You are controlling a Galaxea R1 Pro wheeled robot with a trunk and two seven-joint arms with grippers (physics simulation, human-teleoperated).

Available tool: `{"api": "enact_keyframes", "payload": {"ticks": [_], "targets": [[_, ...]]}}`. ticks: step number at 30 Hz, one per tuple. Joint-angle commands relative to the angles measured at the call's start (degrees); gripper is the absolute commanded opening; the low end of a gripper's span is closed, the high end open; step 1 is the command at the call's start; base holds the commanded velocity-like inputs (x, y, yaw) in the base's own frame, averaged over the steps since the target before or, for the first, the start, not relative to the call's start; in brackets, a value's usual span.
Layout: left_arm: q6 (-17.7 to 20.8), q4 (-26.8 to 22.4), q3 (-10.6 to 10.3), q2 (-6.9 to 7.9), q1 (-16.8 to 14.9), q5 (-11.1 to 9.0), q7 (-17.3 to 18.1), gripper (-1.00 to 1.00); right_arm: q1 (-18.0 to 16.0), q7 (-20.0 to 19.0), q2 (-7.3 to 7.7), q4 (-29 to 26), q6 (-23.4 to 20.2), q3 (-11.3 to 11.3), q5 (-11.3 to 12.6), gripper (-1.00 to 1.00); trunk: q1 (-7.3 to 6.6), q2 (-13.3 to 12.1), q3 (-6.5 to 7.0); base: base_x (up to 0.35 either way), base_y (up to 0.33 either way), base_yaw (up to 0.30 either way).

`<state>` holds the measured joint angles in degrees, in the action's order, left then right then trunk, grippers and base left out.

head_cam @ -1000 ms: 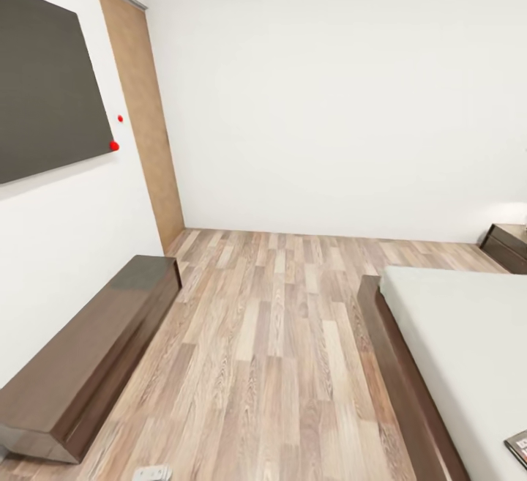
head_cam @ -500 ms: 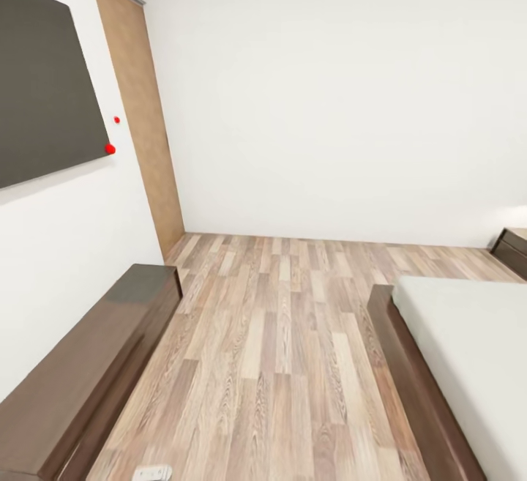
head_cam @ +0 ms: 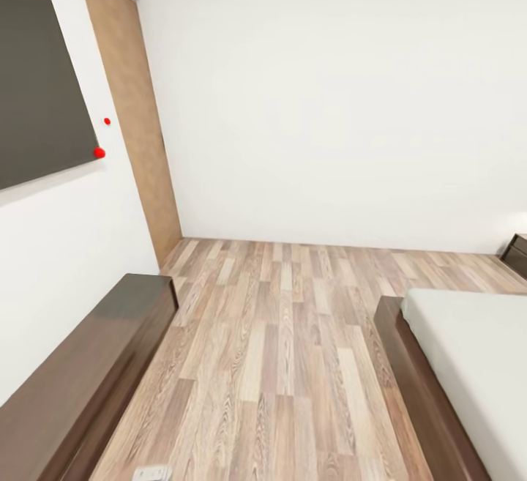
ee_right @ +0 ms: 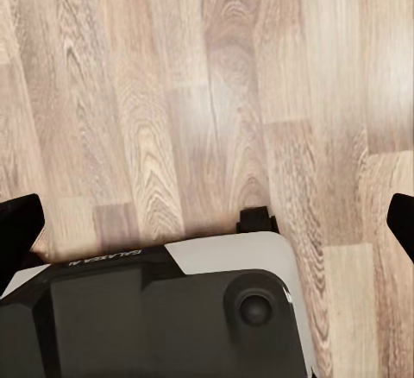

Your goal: In the bedroom, move the book from the bed onto either nightstand, and place the two sandals side by side next to the bed.

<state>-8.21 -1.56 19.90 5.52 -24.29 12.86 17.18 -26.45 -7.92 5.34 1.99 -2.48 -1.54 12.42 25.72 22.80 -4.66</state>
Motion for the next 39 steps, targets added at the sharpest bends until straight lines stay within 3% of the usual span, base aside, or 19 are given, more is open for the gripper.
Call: {"api": "enact_keyframes", "payload": {"ticks": [1,39], "targets": [[-0.2,0.1,0.5,0.02,-0.1,0.6,0.1,1.00,-0.1,-0.3,0.02,0.1,-0.1,-0.1,0.4,1.00,0.07,0.1,-0.12,0.330,0.000,0.000],[-0.2,0.0,0.4,0.02,-0.1,0.6,0.1,1.00,-0.1,-0.3,0.02,0.2,-0.1,-0.2,0.6,1.00,0.07,0.1,-0.12,0.322,0.000,0.000]]}}
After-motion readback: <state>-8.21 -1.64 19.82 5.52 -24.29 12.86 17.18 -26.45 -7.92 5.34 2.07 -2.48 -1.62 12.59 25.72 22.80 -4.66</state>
